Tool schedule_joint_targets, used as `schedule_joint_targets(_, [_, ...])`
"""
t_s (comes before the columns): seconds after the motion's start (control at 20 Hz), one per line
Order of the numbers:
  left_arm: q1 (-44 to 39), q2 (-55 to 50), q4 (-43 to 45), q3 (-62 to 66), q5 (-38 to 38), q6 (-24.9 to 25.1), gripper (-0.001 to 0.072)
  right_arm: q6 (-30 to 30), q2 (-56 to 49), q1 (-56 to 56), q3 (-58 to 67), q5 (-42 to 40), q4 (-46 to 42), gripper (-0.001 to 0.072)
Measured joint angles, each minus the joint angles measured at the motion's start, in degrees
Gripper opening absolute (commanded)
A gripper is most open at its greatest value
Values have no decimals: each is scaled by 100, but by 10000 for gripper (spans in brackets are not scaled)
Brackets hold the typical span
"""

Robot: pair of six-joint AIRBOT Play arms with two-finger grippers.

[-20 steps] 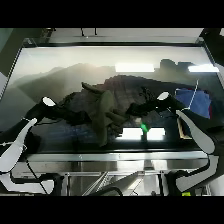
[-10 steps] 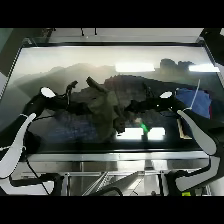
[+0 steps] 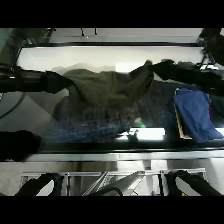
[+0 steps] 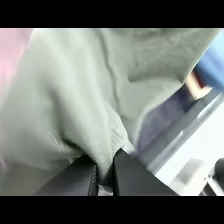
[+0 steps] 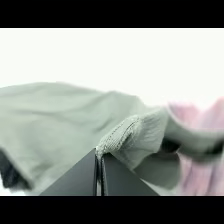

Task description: Fold the shirts.

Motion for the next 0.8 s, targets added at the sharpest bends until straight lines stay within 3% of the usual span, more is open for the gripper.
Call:
schedule_joint_targets(0.15, [13, 702, 131, 487, -70, -48, 17, -201, 741, -31, 175, -94, -20, 18])
schedule_joint_targets(0.3, [15, 1119, 573, 247, -94, -166, 17, -293, 841, -39, 199, 33, -146, 18])
schedule_joint_targets(0.6, [15, 807, 1091, -1766, 424, -105, 17, -315, -553, 42, -199, 470, -245, 23])
schedule_joint_targets(0.65, [15, 570, 1141, -2061, 669, -74, 18, -321, -898, 52, -260, 479, -245, 103])
schedule_joint_targets(0.7, [17, 317, 1156, -2269, 870, -35, 20, -321, -1263, 59, -308, 476, -249, 241])
schedule_joint_targets(0.75, [17, 7, 1163, -2422, 1045, -22, 76, -323, -1626, 61, -339, 476, -245, 265])
schedule_joint_targets(0.8, [20, -308, 1185, -2496, 1130, -11, 538, -326, -2024, 59, -363, 474, -210, 266])
